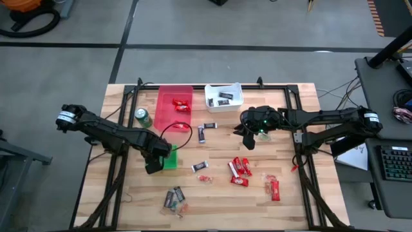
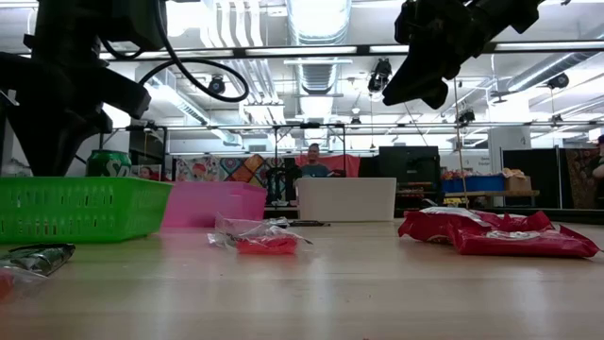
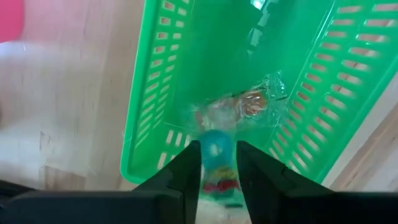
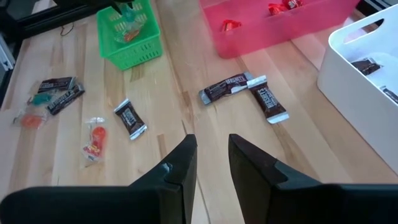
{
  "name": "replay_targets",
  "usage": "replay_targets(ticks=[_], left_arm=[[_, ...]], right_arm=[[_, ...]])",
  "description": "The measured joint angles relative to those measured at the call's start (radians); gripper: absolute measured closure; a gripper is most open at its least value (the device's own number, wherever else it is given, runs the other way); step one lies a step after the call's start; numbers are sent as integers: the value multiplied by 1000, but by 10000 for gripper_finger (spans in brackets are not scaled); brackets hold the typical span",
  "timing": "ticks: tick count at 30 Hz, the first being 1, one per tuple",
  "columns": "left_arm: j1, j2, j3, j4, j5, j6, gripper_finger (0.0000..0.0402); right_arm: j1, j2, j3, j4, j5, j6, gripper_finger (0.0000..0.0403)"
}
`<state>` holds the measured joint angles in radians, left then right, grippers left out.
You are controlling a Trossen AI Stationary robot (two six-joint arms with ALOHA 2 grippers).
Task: Organize candy in baskets
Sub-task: Put the blue gummy into the green bin, then put the brown chocolate into the white bin
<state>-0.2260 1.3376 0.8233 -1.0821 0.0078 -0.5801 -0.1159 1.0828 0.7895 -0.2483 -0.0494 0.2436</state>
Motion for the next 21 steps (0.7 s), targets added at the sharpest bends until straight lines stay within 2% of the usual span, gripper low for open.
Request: replay_targets(ticks=[9, 21], left_arm=[[0, -1, 7, 6, 0, -8, 257], [0, -2, 121, 11, -10, 76, 253]], right_arm=[[0, 0, 0, 0, 11, 47, 307], [-1, 0, 0, -12, 25, 102, 303]])
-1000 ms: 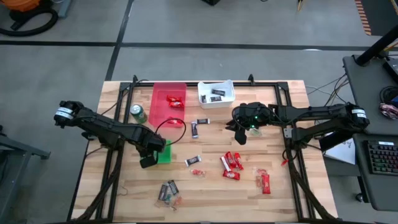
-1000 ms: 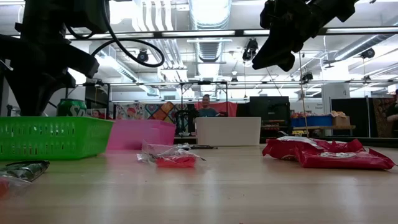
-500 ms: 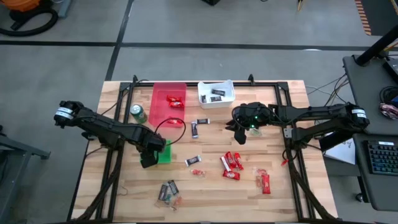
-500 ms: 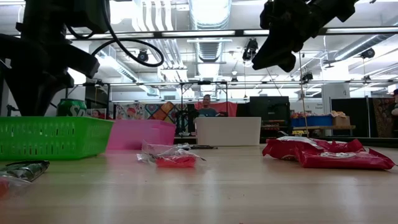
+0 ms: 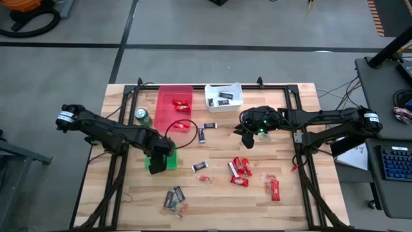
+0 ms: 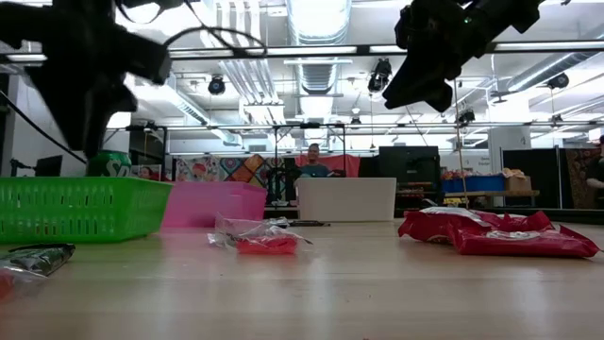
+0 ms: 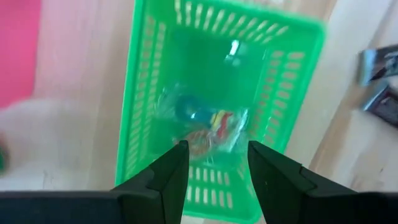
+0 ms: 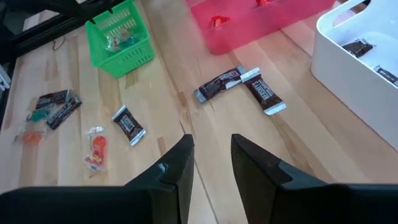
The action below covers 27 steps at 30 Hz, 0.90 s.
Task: Organize candy in baskets
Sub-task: Put the brown chocolate into the white bin
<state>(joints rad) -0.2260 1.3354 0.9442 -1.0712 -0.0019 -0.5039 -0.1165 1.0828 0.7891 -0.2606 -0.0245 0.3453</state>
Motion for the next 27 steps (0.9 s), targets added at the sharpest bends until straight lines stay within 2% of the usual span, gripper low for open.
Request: replay_targets(ticks=[5, 13, 18, 22, 27], left_arm=[[0, -1, 50, 46, -65, 89, 254], [0, -1, 71, 270, -97, 325, 254], [0, -1, 71, 335, -122, 396, 254], [1, -1, 71, 339, -183, 417, 254], [2, -1, 71, 368, -250, 444, 254]], right_arm=[[0, 0, 0, -34, 27, 31, 301], [-35, 0, 0, -298, 287, 227, 301], [-77, 0, 0, -525, 402, 399, 300], [-103, 8, -6, -661, 438, 520, 300], [-121, 80, -19, -695, 437, 580, 300]])
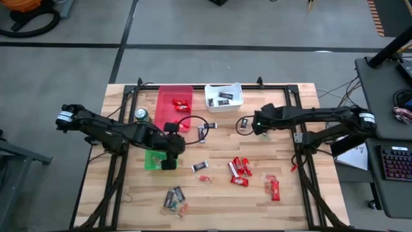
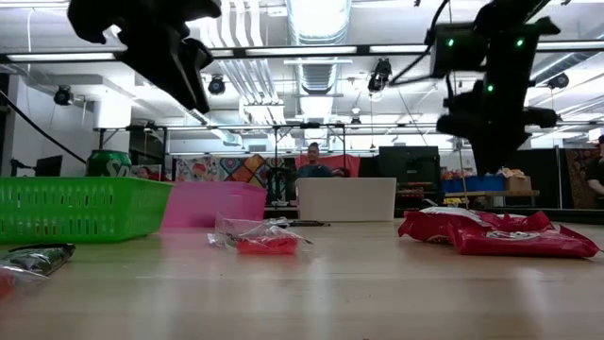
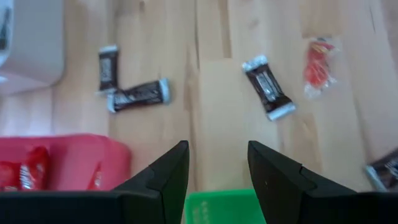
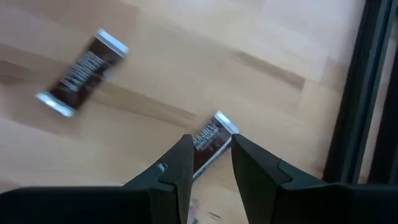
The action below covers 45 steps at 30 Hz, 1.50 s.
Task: Organize candy in baskets
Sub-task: Put the brown chocolate into the white bin
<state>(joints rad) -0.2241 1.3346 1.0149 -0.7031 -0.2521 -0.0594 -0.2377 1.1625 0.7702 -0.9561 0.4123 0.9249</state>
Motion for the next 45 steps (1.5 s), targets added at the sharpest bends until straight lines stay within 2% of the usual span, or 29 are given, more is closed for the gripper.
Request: replay_targets(ticks=[3, 6, 11, 15, 18, 20, 25, 28, 31, 35, 38, 40, 45], left_arm=[[2, 0, 0, 25, -20, 29, 254], [6, 0, 0, 31, -30, 50, 254], [8, 0, -1, 31, -76, 57, 254], [11, 0, -2, 31, -81, 66, 254], [11, 0, -2, 31, -82, 76, 254], [12, 0, -2, 31, -83, 81, 254], [13, 0, -2, 30, -102, 89, 254], [13, 0, -3, 30, -109, 89, 254], [13, 0, -3, 30, -125, 97, 254], [13, 0, -3, 24, -156, 104, 254], [13, 0, -3, 9, -159, 104, 254], [13, 0, -4, 2, -159, 104, 254], [13, 0, -6, -12, -161, 104, 254]], right_arm=[[-13, 65, -1, 0, -18, 7, 300], [-34, 122, -1, -1, -84, 8, 300], [-65, 173, -3, 0, -138, 5, 300], [-92, 181, -12, 36, -139, 29, 300], [-100, 178, -24, 77, -75, 52, 300], [-102, 176, -24, 102, -76, 50, 300], [-102, 175, -10, 111, -148, 40, 300], [-102, 176, -10, 112, -230, 19, 300], [-117, 175, -10, 130, -306, -112, 301], [-127, 177, -9, 133, -303, -135, 316], [-125, 177, -9, 171, -221, -134, 332], [-128, 177, -9, 173, -205, -80, 335], [-146, 177, -9, 141, -226, -2, 301]])
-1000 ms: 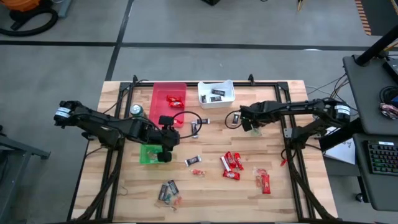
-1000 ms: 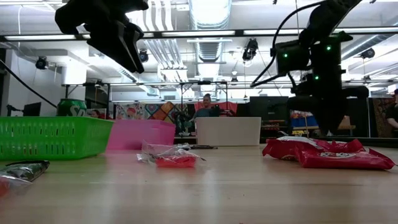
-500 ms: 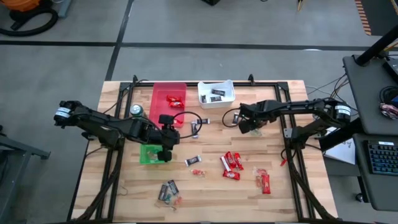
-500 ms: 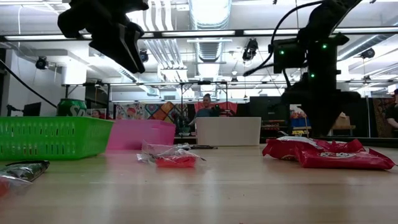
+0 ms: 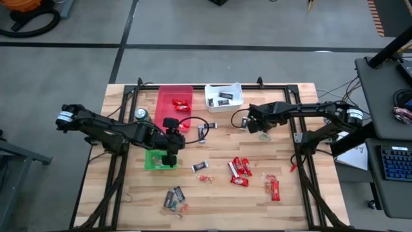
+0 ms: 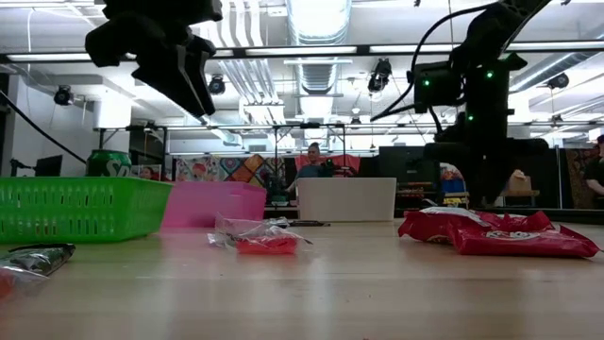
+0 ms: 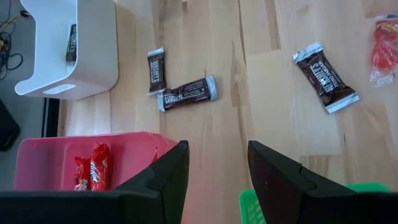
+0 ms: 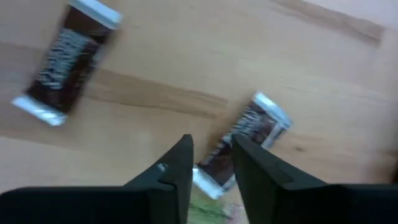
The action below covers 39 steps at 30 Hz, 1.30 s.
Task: Organize candy in baskets
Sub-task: Put the brown chocolate into the white bin
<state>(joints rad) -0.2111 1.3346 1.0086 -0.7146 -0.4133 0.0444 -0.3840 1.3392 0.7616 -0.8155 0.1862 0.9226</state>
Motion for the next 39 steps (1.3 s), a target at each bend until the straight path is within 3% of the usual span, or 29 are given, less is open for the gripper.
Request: replay_targets(ticks=[10, 18, 24, 34, 39], left_arm=[[3, 0, -11, -7, -50, 22, 254], [3, 0, -13, -7, -51, 34, 254], [3, 0, -13, -6, -51, 29, 254], [3, 0, -13, -5, -51, -5, 254], [3, 0, -13, -3, -51, -22, 254]], right_arm=[[-1, 1, -12, -76, 35, 158, 207], [-1, 3, -124, 57, 51, 233, 193], [0, 0, -208, 241, 55, 228, 221], [1, 1, -228, 282, 65, 225, 340], [1, -5, -228, 293, 69, 193, 357]])
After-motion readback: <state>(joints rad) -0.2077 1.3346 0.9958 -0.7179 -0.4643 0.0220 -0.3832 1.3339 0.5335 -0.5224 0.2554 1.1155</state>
